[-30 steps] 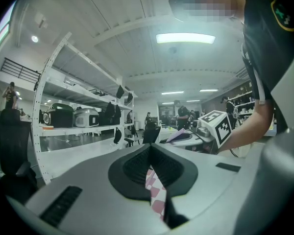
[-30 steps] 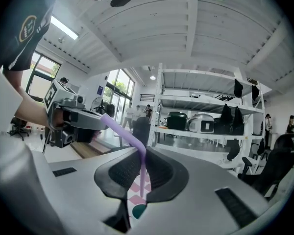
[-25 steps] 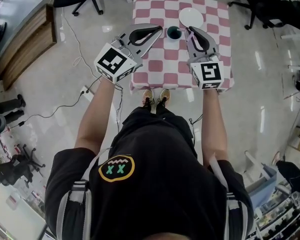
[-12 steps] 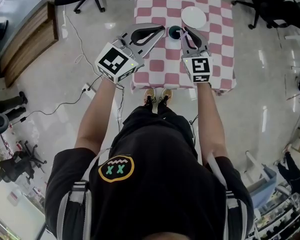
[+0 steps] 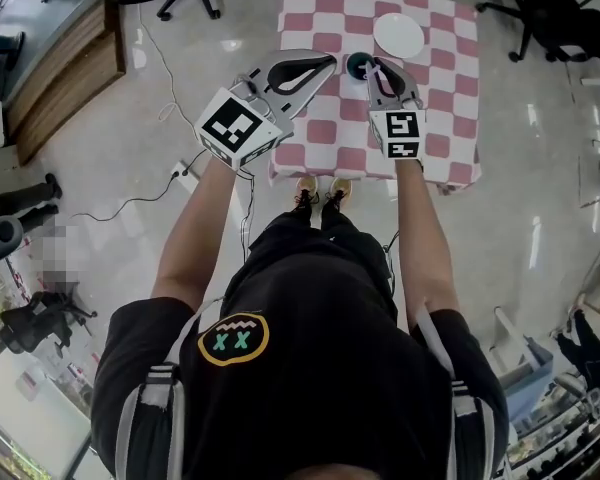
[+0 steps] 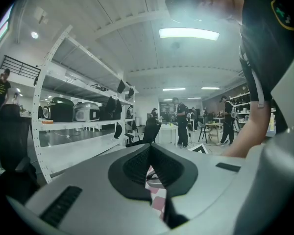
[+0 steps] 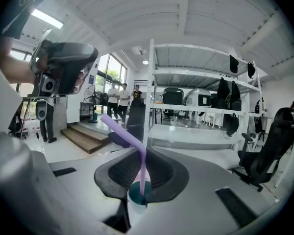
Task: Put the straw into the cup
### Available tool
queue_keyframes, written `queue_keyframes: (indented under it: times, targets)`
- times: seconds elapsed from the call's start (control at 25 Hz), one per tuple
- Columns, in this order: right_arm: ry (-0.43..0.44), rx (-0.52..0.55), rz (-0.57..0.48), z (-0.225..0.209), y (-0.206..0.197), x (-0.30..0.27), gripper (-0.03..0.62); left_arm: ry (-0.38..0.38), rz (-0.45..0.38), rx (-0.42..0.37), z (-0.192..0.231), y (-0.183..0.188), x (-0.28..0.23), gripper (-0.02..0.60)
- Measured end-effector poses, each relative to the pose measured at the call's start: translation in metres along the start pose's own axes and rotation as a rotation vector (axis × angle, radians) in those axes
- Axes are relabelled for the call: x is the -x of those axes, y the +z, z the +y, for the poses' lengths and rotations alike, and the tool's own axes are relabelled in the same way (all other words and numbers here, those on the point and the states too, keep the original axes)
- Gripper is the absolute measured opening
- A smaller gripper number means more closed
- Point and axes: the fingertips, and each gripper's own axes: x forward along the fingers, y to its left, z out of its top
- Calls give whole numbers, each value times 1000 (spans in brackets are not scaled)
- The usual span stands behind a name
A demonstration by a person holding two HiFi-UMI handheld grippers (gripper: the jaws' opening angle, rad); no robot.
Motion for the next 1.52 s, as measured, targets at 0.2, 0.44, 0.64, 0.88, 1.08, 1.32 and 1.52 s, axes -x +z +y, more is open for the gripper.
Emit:
queue_keyframes:
  times: [0.2,0.44,0.64,0.88,1.08,1.32,1.52]
  targets:
    - [-2,-23,38,0,-27,-10,54,2,9,5,1,-4,0,14]
    - [6,-31,81,2,-48,-20,54,2,14,10,-1,-6,-1,15]
    - [3,-32,110,0,-60,-28,54,-8,16,17,-3,-7,-4,14]
    - [5,-36,149,0,-77,-36,54,-19,18,19,-5,-8,-6,14]
    - [5,-45,172,3,-84,-36,54,-20,18,20,-7,-8,-6,15]
    - [1,-43,173,3,-87,-36,55,-22,18,19,-10,-7,-4,14]
    - [6,-40,182,3,-88,-34,58,-21,16,15,-11,-6,-3,14]
